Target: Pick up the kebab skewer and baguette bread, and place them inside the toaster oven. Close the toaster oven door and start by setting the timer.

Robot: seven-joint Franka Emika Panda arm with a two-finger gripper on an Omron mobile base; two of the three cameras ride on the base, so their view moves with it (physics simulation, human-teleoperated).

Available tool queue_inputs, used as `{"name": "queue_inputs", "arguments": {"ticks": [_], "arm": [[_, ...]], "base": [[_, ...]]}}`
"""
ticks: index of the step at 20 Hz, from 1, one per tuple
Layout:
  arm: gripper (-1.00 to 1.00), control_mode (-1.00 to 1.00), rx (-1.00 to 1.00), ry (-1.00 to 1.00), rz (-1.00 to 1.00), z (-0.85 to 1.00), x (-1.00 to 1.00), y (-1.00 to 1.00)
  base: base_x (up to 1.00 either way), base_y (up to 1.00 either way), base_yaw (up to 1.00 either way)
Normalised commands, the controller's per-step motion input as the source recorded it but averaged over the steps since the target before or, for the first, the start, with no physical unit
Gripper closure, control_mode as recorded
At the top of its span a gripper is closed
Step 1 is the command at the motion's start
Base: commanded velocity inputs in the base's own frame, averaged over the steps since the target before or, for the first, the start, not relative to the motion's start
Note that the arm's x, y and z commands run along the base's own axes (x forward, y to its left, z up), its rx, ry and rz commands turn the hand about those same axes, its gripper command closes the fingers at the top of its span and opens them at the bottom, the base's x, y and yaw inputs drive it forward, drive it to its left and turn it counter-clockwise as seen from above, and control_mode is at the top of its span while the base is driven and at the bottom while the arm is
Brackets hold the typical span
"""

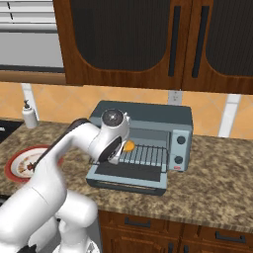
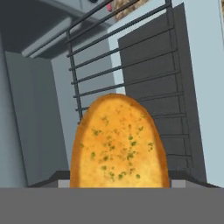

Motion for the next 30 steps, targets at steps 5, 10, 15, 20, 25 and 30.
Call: {"name": "queue_inputs", "arguments": {"ticks": [5,10,15,20,25,30], "arm": [[1.00,-1.00,0.00,0.02,0.00,-0.10,0.28,-0.02],[1.00,-1.00,0.00,0.01,0.00,-0.25,0.16,0.00],[1.00,-1.00,0.00,0.02,0.00,-0.24,0.10,0.00],[1.00,-1.00,0.00,0.05,0.00,-0.13,0.12,0.00],[1.00,-1.00,0.00,0.06,0.00,-0.02,0.13,0.00],[1.00,-1.00,0.00,0.07,0.00,0.00,0.15,0.00]], "base": [[0.00,0.00,0.00],[0.00,0.00,0.00],[0.00,0.00,0.00],[0.00,0.00,0.00],[0.00,0.00,0.00],[0.00,0.00,0.00]]}}
